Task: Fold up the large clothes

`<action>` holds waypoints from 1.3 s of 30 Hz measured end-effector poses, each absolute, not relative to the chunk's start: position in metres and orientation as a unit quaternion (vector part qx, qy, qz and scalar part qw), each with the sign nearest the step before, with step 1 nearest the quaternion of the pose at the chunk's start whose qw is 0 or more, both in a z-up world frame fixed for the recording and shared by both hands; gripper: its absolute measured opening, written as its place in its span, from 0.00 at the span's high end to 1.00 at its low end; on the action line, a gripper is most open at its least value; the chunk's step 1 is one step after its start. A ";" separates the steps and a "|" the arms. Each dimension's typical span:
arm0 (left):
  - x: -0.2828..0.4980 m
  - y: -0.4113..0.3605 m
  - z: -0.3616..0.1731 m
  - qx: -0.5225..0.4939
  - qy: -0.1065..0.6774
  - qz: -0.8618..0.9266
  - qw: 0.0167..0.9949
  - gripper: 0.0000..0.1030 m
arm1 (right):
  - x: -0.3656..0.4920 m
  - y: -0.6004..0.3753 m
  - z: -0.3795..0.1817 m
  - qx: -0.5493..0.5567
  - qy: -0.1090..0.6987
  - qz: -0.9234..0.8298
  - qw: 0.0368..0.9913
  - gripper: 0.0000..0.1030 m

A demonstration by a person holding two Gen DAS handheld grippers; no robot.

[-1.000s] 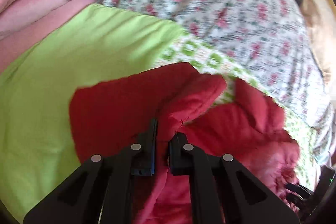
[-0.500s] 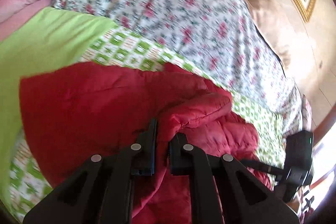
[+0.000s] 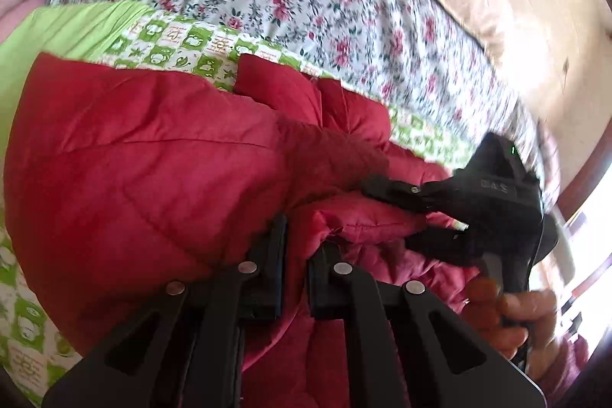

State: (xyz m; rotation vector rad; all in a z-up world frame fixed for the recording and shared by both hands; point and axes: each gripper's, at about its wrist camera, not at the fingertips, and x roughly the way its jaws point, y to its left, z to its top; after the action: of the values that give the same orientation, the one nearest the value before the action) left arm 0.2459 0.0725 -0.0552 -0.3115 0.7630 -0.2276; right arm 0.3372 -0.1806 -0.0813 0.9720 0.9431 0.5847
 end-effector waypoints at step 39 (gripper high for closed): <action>0.248 0.127 -0.040 -0.128 0.382 -0.065 0.913 0.45 | 0.271 -0.269 0.028 0.281 0.314 0.155 0.893 0.90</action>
State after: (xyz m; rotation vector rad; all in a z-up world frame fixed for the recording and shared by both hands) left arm 0.2478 0.1269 -0.0396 -0.2629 0.7871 -0.1341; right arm 0.2706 -0.2690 0.0276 0.5839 0.6522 0.3225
